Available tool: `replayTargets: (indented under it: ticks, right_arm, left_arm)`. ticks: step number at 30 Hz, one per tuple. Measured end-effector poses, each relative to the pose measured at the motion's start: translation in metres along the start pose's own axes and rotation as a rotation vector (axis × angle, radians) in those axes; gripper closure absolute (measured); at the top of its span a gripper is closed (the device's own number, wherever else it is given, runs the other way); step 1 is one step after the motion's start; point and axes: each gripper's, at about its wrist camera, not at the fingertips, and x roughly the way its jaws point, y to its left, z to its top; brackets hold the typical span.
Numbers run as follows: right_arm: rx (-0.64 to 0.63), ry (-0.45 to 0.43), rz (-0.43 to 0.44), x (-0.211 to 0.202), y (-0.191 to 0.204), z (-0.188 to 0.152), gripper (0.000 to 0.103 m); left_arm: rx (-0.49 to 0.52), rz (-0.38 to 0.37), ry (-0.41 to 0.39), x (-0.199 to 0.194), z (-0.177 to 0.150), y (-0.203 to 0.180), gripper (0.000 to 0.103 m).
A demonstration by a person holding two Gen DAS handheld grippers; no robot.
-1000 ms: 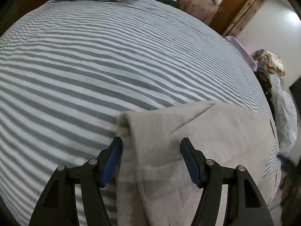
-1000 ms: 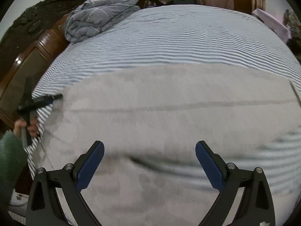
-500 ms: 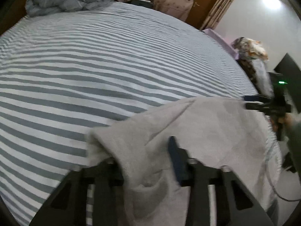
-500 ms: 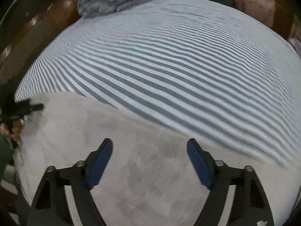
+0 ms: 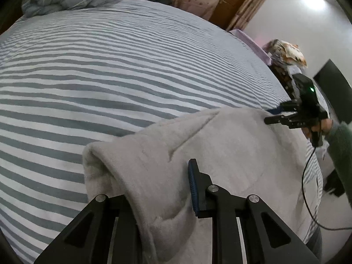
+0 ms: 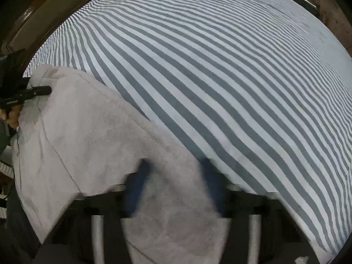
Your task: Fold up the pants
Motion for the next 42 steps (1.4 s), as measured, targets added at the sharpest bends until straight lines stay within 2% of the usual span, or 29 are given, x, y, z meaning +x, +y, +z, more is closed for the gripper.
replayTargets:
  ticks: [1, 6, 8, 12, 18, 21, 26, 35, 38, 42]
  right_arm:
    - [0.007, -0.006, 0.010, -0.004, -0.003, -0.003, 0.085]
    - [-0.009, -0.045, -0.063, -0.016, 0.005, -0.014, 0.092]
    - [0.003, -0.063, -0.090, -0.022, 0.014, -0.016, 0.093]
    - [0.026, -0.102, -0.113, -0.037, 0.023, -0.027, 0.094]
    - [0.056, -0.149, -0.137, -0.061, 0.034, -0.035, 0.095]
    - [0.065, -0.166, -0.137, -0.076, 0.041, -0.036, 0.095]
    - [0.069, -0.208, -0.132, -0.112, 0.060, -0.055, 0.096]
    - [0.090, -0.273, -0.105, -0.171, 0.101, -0.116, 0.096]
    - [0.106, -0.286, -0.083, -0.182, 0.114, -0.145, 0.096]
    - [0.124, -0.279, -0.067, -0.184, 0.131, -0.187, 0.096]
  left_arm:
    - [-0.015, -0.005, 0.001, 0.000, 0.001, 0.002, 0.082]
    - [-0.153, -0.030, -0.002, 0.000, 0.010, 0.018, 0.082]
    - [-0.169, 0.004, -0.037, -0.005, 0.012, 0.018, 0.082]
    - [-0.117, 0.048, -0.045, -0.008, 0.012, 0.010, 0.092]
    - [-0.037, 0.102, -0.086, -0.021, 0.009, -0.015, 0.095]
    - [-0.018, 0.093, -0.113, -0.034, 0.009, -0.022, 0.095]
    - [-0.005, 0.022, -0.151, -0.066, 0.003, -0.034, 0.095]
    - [0.139, -0.018, -0.152, -0.131, -0.028, -0.077, 0.094]
    - [0.180, -0.023, -0.131, -0.146, -0.046, -0.093, 0.094]
    - [0.214, -0.031, -0.089, -0.159, -0.088, -0.118, 0.093]
